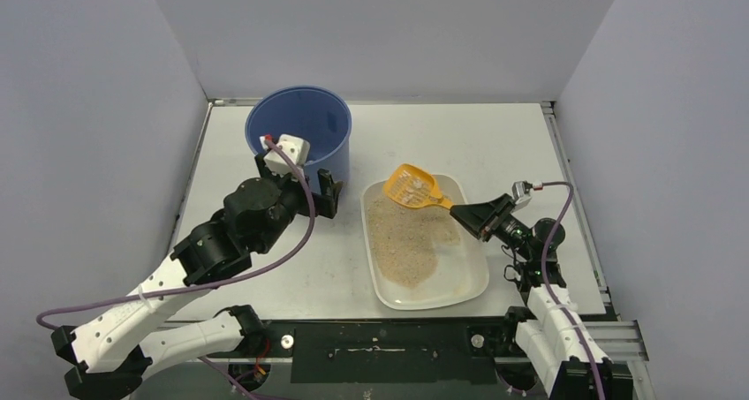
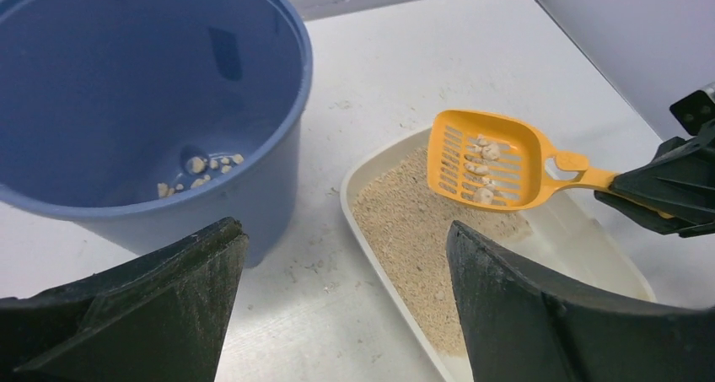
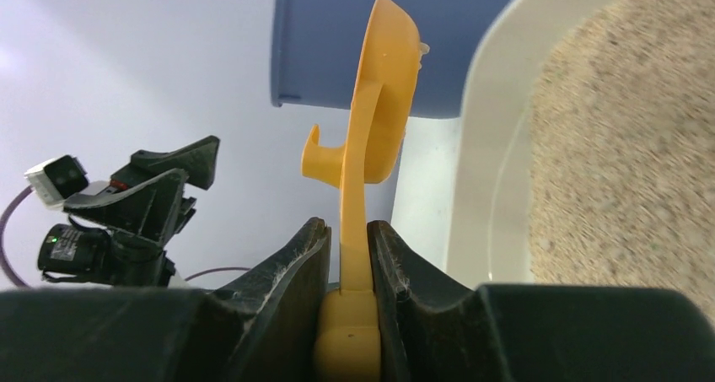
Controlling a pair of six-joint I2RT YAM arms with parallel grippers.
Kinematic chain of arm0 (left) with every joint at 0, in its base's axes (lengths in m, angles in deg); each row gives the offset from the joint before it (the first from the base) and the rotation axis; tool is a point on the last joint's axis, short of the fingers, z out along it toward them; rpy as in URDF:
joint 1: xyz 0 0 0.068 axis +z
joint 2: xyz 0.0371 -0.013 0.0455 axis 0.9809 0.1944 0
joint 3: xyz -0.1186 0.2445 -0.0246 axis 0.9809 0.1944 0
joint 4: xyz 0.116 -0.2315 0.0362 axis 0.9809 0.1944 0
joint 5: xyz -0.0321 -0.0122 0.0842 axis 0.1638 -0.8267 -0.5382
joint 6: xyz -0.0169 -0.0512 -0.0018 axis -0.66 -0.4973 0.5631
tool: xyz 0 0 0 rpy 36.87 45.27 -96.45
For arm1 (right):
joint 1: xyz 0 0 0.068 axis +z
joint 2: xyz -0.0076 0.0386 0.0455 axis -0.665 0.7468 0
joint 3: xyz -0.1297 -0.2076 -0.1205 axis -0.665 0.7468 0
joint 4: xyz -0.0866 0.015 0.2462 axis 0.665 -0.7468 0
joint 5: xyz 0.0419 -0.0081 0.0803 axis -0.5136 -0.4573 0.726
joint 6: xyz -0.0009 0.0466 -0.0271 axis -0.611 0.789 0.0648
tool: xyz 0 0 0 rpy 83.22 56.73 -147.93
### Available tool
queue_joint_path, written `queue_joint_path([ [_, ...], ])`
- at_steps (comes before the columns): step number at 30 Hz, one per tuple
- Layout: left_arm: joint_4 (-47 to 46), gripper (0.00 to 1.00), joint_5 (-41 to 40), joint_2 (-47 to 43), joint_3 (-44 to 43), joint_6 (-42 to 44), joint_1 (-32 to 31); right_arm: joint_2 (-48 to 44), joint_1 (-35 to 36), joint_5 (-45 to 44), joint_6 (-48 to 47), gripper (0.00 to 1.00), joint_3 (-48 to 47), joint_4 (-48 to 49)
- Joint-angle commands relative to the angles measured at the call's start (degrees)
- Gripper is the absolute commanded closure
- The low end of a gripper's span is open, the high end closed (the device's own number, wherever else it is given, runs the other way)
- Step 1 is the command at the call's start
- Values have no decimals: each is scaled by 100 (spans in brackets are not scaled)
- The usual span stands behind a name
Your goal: Clean the litter box
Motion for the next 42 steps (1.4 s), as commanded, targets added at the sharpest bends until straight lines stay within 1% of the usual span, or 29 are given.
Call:
queue_joint_path([
  [1, -660, 13, -678, -483, 340, 287, 47, 346, 338, -422, -350, 100, -943, 91],
  [3, -931, 12, -852, -750, 552, 349, 48, 610, 406, -532, -405, 100, -1306, 51],
  [7, -1519, 11, -1256, -1405, 1059, 517, 60, 1122, 877, -820, -644, 100, -2171, -162],
  [10, -1674, 10, -1523, -1748, 1359, 574, 78, 1575, 1360, -1079, -941, 100, -2942, -377],
  [15, -1805, 10, -1780, -2163, 1774, 392, 149, 2357, 1999, -1351, -1109, 100, -3944, -455],
  [18, -1787, 10, -1771, -2299, 1891, 137, 346, 2885, 2346, -1457, -1317, 100, -4636, -609],
  [20, -1843, 10, -1651, -2378, 1983, 44, 550, 3223, 2551, -1510, -1540, 100, -5146, -931],
  [26, -1854, 10, -1407, -2542, 2070, -73, 1135, 4124, 2923, -1598, -2086, 100, -6396, -1559],
  [28, -1876, 10, -1364, -2588, 2099, -86, 1259, 4371, 3010, -1642, -2414, 100, -6769, -1864],
  [35, -1904, 10, -1349, -2574, 2124, -51, 1385, 5096, 3243, -2090, -4421, 100, -8177, -3668],
  [39, -1896, 10, -1358, -2553, 2121, -37, 1405, 5346, 3385, -2229, -5546, 100, -8827, -4415],
  [42, -1909, 10, -1335, -2544, 2130, -33, 1433, 5493, 3567, -2565, -6454, 100, -9325, -5062],
])
